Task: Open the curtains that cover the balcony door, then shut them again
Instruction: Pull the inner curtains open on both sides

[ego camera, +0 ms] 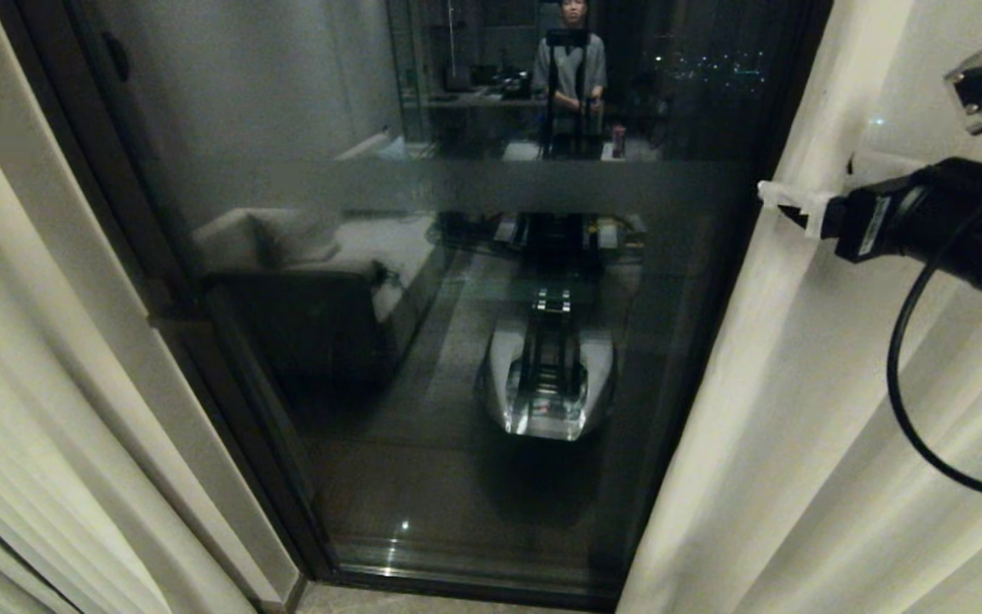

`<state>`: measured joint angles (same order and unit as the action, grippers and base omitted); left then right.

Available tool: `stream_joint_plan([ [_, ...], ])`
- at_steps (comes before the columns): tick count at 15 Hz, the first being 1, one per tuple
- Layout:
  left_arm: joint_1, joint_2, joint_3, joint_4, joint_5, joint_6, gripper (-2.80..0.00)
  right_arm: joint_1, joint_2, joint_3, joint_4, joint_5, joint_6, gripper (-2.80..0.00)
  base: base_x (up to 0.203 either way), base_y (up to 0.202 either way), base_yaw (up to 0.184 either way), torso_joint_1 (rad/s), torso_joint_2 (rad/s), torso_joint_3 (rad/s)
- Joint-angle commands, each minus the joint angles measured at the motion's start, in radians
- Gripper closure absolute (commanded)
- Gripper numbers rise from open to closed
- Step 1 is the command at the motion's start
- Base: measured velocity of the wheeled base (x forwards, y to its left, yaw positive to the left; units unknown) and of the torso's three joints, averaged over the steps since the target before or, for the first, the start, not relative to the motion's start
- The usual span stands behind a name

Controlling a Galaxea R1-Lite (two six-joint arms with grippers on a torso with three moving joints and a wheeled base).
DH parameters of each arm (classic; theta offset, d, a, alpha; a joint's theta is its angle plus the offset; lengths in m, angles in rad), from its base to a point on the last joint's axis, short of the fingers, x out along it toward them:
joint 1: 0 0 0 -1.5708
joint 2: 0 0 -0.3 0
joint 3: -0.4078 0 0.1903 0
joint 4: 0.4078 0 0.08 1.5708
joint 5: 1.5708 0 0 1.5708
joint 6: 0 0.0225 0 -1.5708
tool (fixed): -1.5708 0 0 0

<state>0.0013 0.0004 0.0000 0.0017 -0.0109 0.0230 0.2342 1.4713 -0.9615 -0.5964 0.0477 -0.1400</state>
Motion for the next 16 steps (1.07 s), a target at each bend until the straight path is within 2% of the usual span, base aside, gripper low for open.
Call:
stream_joint_plan([
  [1,0.0,0.0,0.0,0.0,0.0,0.0,0.0,0.024,0.069,-0.028,-0.018,-0.036,0.0,-2.8,0.0,0.0,0.0,0.0,0.0,0.0],
  [3,0.0,0.0,0.0,0.0,0.0,0.0,0.0,0.027,0.116,-0.053,-0.064,-0.082,0.0,-2.8,0.0,0.0,0.0,0.0,0.0,0.0],
  [6,0.0,0.0,0.0,0.0,0.0,0.0,0.0,0.029,0.161,-0.105,-0.078,-0.223,-0.002,-2.8,0.0,0.0,0.0,0.0,0.0,0.0],
  [9,0.0,0.0,0.0,0.0,0.0,0.0,0.0,0.025,0.18,-0.128,-0.1,-0.288,-0.001,-2.8,0.0,0.0,0.0,0.0,0.0,0.0],
  [12,0.0,0.0,0.0,0.0,0.0,0.0,0.0,0.011,0.182,-0.131,-0.115,-0.293,-0.002,-2.8,0.0,0.0,0.0,0.0,0.0,0.0],
  [16,0.0,0.0,0.0,0.0,0.0,0.0,0.0,-0.07,0.178,-0.151,-0.108,-0.292,-0.005,-2.8,0.0,0.0,0.0,0.0,0.0,0.0],
])
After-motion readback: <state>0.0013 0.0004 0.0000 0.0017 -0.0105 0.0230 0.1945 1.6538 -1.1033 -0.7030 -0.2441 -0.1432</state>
